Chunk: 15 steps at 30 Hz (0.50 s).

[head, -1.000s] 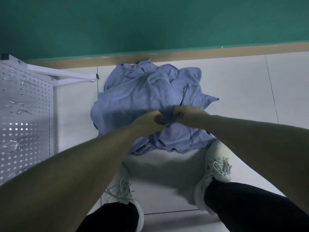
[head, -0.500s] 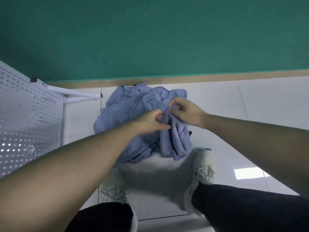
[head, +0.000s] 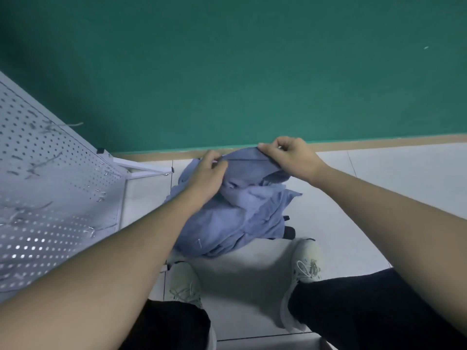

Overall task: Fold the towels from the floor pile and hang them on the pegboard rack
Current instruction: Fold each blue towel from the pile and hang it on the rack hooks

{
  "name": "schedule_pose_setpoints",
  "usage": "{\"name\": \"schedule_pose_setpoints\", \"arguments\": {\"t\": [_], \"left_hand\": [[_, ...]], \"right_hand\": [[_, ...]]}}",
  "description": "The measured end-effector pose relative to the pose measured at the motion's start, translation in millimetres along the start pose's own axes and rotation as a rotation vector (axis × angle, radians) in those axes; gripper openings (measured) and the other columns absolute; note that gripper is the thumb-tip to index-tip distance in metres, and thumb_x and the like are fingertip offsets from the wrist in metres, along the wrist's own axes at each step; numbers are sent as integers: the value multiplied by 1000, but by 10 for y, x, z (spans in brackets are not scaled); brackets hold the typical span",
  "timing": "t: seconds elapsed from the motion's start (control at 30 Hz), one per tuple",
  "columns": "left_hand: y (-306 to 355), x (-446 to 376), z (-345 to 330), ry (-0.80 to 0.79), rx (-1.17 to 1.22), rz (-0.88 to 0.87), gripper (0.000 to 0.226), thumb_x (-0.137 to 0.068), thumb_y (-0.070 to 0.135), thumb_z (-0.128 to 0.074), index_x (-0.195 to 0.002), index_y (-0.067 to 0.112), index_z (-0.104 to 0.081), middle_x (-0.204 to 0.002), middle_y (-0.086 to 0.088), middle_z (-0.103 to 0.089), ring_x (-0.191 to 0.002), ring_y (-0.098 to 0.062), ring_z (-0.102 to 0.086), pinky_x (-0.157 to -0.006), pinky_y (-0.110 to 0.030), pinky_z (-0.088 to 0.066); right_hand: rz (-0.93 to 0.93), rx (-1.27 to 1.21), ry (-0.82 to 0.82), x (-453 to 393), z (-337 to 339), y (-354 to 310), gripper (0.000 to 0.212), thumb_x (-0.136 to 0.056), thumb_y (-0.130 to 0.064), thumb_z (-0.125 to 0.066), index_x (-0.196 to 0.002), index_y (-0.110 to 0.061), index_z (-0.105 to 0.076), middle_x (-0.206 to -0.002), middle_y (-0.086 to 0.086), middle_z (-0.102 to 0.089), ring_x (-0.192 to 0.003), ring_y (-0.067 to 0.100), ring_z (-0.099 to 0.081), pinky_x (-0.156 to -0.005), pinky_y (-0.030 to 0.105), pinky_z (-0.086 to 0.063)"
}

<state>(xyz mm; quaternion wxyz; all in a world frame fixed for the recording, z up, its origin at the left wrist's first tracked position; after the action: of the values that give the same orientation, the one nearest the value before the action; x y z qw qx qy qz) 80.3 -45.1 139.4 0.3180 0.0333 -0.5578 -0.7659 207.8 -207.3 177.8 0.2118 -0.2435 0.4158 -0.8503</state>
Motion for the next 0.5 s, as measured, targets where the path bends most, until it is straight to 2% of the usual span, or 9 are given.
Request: {"name": "schedule_pose_setpoints", "arguments": {"t": [0.1,0.23,0.3,0.37,0.5], "left_hand": [[254,127,163,59,18,-91,4,-102,22,-49,-101,18,-50,-90,5,-58,-82,-11,-52,-74,-27,-40],[515,344,477,213,100,-160,9,-100,19,-51,-93,22,-46,-76,7,-47,-65,-5,-42,-59,-17,-35],[516,415,631,281,193,-122,13,-97,22,-53,-87,27,-46,-73,7,-46,-65,-7,-42,-64,-25,-37],[498,512,748,335,275,-92,13,-94,26,-56,-84,28,-48,-76,5,-50,-72,-12,-45,-69,-32,-37],[387,718,669,311,225,-39,16,-95,23,-58,-82,23,-48,-75,2,-47,-69,-14,-42,-66,-32,-35]], "right_hand": [[12,21,-88,173,18,-79,41,-85,-49,-74,-71,-18,-52,-59,-5,-47,-52,9,-40,-52,25,-34],[15,160,-206,417,42,-165,25,-86,-29,-78,-74,-19,-58,-63,-7,-54,-56,8,-47,-49,16,-36],[-13,66,-165,530,114,-156,17,-90,-26,-74,-79,-20,-62,-69,-7,-59,-64,9,-52,-56,16,-40],[-44,-168,-81,640,200,-144,14,-91,-28,-72,-84,-20,-64,-77,-7,-62,-72,9,-55,-66,22,-42],[-13,-481,122,792,331,-252,4,-92,-21,-68,-89,-19,-66,-87,-6,-67,-81,10,-59,-77,28,-46]]}}
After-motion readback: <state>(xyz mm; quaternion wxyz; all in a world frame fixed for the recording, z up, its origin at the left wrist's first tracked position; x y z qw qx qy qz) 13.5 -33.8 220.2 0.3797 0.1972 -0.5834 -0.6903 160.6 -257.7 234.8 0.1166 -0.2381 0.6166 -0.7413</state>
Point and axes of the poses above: each hand's wrist, its own x-axis away from the middle knuckle, its own z-axis out of the back of the hand, y = z × x, the point moved 8 cm from there along -x, towards the middle knuckle
